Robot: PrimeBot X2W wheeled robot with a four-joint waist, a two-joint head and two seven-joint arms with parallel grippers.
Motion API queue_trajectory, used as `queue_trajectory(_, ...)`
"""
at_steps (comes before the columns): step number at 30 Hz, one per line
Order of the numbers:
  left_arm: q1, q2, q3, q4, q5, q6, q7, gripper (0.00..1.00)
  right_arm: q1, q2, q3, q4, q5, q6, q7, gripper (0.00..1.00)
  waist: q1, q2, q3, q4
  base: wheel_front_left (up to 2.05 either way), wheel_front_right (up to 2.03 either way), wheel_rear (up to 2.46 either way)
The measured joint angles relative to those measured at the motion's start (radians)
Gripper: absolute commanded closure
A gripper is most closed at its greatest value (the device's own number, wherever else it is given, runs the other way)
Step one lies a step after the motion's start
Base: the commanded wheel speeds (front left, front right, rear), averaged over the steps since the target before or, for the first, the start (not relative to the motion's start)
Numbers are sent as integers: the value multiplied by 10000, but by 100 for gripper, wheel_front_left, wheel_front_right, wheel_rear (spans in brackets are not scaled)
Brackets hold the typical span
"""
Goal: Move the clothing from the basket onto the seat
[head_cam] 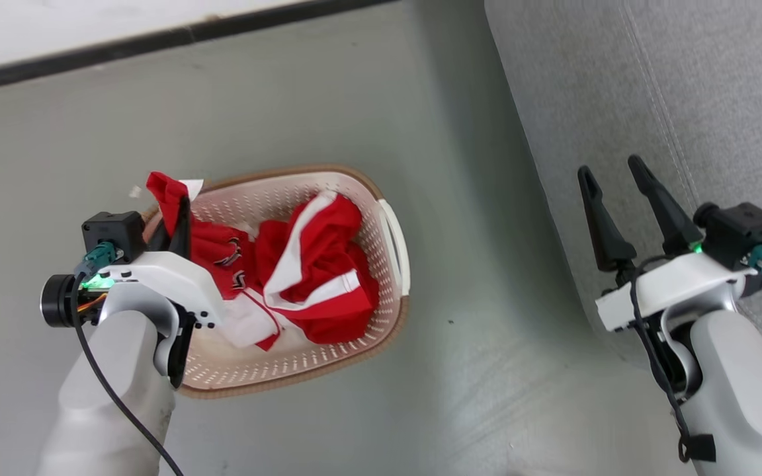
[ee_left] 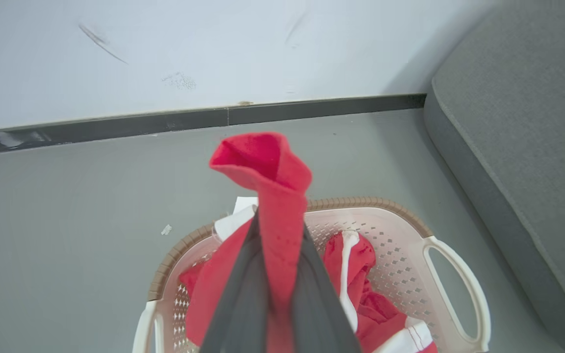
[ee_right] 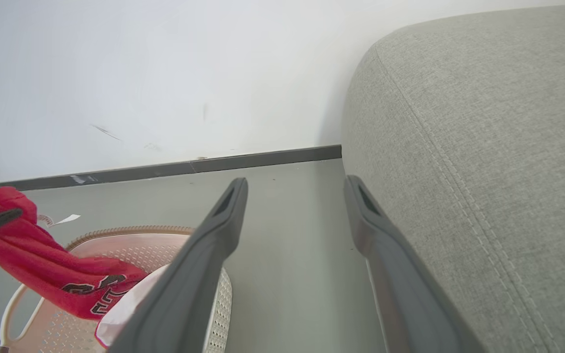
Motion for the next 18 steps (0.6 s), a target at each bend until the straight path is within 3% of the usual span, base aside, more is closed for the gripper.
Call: queue_trajectory(18, 802, -186, -311, -968, -259, -646, -136, 100, 1331, -426, -194, 121, -257, 0, 0, 0, 0, 0, -2006, 1092, 0, 0, 0)
